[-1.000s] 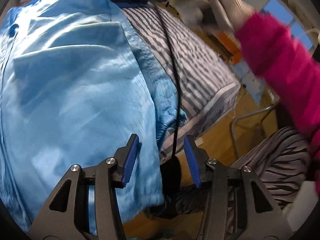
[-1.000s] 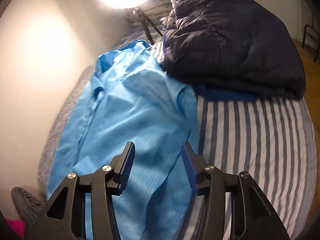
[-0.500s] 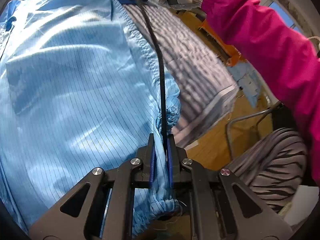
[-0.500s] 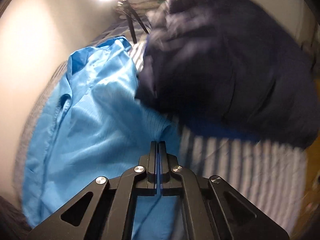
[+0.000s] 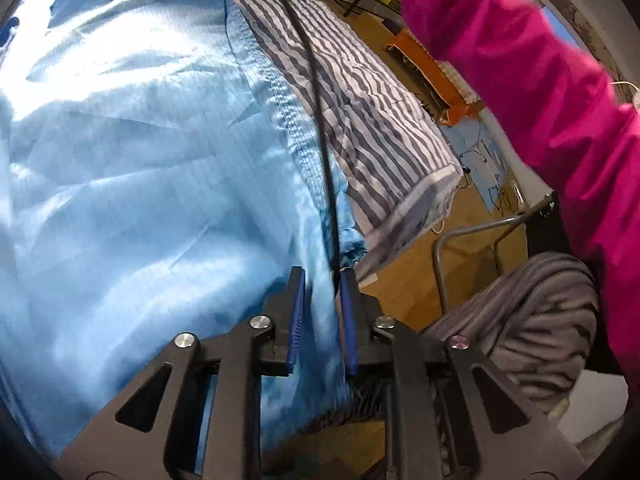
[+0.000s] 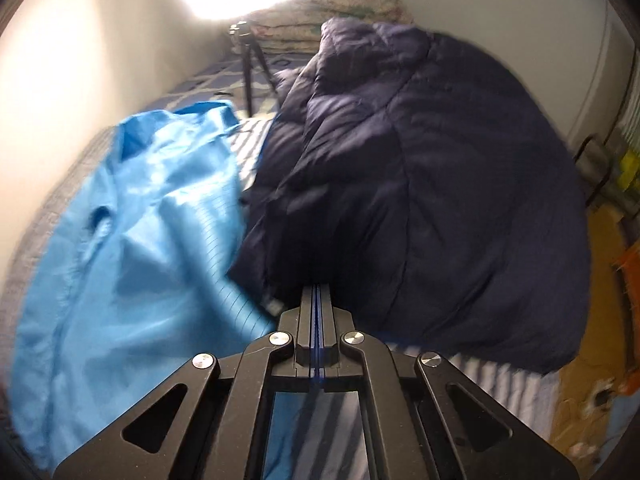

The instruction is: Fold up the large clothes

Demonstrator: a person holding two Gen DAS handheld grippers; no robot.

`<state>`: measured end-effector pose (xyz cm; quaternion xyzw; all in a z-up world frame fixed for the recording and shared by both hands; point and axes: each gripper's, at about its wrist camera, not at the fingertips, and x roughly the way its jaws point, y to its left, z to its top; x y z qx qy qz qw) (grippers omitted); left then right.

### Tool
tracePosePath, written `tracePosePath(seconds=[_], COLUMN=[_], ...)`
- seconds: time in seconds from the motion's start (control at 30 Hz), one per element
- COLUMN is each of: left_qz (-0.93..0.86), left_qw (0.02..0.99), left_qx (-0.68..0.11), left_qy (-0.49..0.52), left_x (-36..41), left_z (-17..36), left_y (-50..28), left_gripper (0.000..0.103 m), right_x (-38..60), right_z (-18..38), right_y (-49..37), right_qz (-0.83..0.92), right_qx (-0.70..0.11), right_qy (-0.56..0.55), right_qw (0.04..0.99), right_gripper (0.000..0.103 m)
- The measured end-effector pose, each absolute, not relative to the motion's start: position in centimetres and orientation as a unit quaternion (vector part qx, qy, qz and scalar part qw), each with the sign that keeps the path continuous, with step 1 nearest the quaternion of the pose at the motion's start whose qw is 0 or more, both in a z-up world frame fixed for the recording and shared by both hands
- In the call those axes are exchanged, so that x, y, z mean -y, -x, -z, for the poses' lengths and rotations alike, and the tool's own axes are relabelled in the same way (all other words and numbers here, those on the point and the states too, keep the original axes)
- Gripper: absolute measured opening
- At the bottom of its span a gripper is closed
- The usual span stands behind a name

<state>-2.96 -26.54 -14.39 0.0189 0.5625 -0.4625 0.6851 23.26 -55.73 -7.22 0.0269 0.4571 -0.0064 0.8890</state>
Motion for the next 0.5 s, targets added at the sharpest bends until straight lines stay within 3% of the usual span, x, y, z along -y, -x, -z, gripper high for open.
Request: tracePosePath(seconds=[0.03, 0.1, 0.13, 0.33, 0.4, 0.5], left_qz=[0.459, 0.450, 0.435, 0.294, 0.230, 0.167], left_qw=[0.692, 0.708, 0.721, 0.790, 0.811, 0.816], left_qx=[-0.556, -0.545, -0.538, -0.537, -0.534, -0.542], left_qy=[-0.024, -0.024, -0.018, 0.038, 0.066, 0.110], left_x=[25.6, 23.7, 21.5, 8.7, 3.8, -2.5], left_z=[13.7, 12.5, 11.7, 9.8, 9.9, 11.2], left_y=[3.1, 3.3, 3.2, 0.5, -1.0, -3.3], left_gripper=[0.024, 0.042, 0.053, 0.059, 0.068, 0.070], right_x=[56.1, 56.8, 57.3, 59.8, 59.5, 58.0], right_z=[7.1, 6.8, 6.6, 5.7, 5.9, 7.0], right_y=[-22.5, -20.3, -18.8, -9.8, -6.5, -2.7], right_qz=[0.001, -0.009, -0.010, -0.041, -0.053, -0.069], right_qx=[-0.458, -0.454, -0.452, -0.441, -0.444, -0.463], right_qy=[-0.039, -0.053, -0.063, -0.172, -0.195, -0.218], right_qw=[0.888, 0.890, 0.890, 0.880, 0.873, 0.856], right_gripper=[0.006, 0.019, 0.019, 0.023, 0.037, 0.043])
